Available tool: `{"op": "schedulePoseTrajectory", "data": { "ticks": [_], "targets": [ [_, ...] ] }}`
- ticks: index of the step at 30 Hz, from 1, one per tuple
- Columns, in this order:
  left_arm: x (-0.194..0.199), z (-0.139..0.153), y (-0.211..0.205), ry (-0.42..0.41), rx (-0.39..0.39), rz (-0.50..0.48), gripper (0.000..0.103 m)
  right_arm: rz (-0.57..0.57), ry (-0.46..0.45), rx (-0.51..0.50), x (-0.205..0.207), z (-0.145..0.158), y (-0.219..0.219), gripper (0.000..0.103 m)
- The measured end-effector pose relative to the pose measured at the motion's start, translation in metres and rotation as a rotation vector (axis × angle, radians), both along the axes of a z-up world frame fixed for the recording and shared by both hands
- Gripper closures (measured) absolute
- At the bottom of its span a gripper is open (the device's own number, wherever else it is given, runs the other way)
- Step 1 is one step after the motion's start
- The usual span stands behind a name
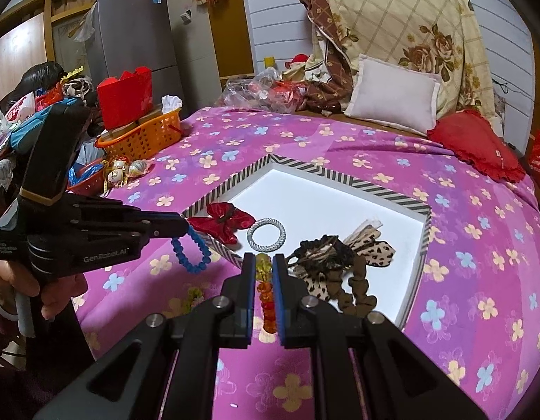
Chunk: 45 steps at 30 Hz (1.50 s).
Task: Organize jewelry
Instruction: 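Carry the blue bracelet over the box with the left tool while the right carries the orange bracelet, then open the left tool to drop the blue bracelet in the box while the right drops the orange one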
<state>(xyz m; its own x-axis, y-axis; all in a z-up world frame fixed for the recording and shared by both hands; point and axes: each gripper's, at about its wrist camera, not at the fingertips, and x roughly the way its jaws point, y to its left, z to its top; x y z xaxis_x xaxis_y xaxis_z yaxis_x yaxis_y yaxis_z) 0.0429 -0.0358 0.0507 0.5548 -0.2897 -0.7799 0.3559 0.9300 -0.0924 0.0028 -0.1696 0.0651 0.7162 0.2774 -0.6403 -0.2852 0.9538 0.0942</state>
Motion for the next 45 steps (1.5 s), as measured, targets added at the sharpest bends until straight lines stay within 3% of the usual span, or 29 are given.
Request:
{"op": "schedulePoseTrajectory", "data": {
  "ticks": [10,35,45],
  "targets": [
    [0.026,0.0,0.002,0.054,-0.088,-0.011,0.103,0.014,0.002,0.007,0.023,0.001,0.006,0.094],
    [0.062,0.019,-0.008,0.019,-0.1,0.005,0.103,-0.002,0.024,0.026,0.069,-0.005,0.004,0.094],
    [0.071,0.002,-0.016,0.033,-0.067,0.024,0.103,0.005,0.05,0.056,0.085,-0.014,0.008,0.094]
  ]
}}
